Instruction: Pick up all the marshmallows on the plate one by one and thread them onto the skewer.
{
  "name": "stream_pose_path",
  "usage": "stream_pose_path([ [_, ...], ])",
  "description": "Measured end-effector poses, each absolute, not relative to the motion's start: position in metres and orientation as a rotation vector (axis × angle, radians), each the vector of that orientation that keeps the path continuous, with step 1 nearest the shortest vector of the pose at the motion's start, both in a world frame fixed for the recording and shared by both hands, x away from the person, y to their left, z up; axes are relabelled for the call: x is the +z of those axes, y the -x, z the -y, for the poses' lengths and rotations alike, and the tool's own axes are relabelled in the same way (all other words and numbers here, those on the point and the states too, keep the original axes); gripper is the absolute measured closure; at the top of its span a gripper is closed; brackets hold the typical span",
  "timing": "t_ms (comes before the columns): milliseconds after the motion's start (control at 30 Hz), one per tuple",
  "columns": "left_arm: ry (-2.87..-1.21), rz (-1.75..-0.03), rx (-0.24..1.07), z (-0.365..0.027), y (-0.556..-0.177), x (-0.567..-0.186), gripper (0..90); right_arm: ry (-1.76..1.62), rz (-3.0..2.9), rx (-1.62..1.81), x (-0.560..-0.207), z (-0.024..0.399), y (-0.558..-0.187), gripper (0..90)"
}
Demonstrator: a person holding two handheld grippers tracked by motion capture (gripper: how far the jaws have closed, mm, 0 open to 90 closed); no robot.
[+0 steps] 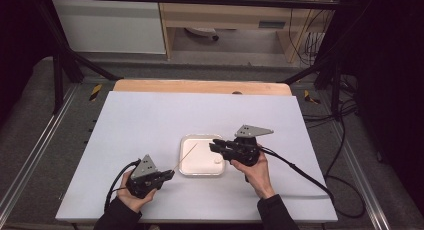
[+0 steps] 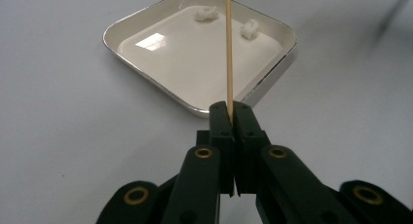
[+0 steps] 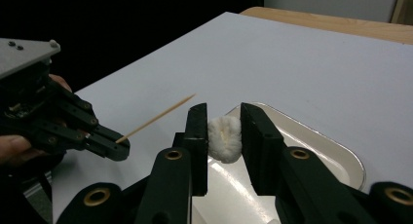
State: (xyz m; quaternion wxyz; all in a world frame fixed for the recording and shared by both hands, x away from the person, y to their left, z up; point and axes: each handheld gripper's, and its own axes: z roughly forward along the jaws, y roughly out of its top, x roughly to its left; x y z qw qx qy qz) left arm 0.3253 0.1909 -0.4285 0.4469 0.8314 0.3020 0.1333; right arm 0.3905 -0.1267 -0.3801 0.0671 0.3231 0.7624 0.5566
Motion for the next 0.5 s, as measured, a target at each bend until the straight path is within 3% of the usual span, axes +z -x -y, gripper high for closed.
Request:
stream_pose_path([
  [500,-2.027,-0.744,0.334,-0.1858,-0.3265,-0.4295,88.5,-1.059,-2.241,1.799,-0.3743,0.1276,-0.4001,74.1],
])
